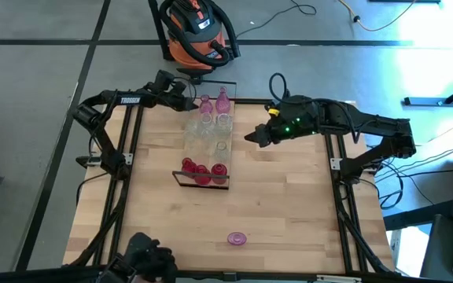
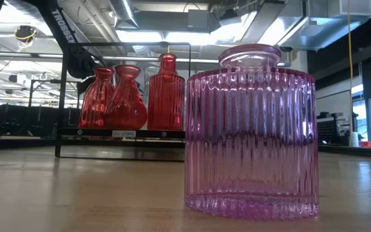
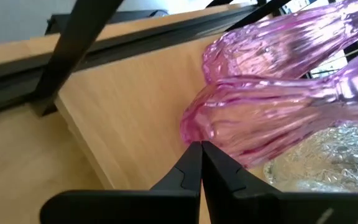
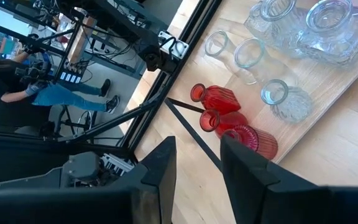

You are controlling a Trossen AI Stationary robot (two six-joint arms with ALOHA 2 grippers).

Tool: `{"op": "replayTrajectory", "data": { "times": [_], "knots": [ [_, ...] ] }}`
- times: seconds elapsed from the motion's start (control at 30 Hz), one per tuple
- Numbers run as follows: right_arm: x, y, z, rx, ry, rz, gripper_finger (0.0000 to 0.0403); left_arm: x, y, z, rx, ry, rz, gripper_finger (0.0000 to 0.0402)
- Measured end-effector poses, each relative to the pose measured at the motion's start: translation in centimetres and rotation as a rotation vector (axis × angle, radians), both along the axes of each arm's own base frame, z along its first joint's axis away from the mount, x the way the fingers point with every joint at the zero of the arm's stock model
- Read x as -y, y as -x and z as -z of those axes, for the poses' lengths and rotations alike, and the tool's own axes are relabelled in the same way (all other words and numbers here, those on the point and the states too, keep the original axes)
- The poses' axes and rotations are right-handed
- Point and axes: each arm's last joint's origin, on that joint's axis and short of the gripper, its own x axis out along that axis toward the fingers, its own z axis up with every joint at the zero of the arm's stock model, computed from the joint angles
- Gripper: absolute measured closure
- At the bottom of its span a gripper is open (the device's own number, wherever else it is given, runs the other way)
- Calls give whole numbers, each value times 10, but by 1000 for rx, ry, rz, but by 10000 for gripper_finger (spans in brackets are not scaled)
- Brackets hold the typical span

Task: Sort vases onto shelf
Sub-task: Put the purple vase on the shelf

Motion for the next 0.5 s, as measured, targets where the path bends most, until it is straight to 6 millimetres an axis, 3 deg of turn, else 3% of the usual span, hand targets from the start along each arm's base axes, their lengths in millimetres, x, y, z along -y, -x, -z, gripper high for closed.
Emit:
{"op": "replayTrajectory", "data": {
  "times": [0.5],
  "knots": [
    [0, 0, 0, -2, 1, -1, 288, 4, -1, -1, 74, 82, 77, 401]
  ]
}}
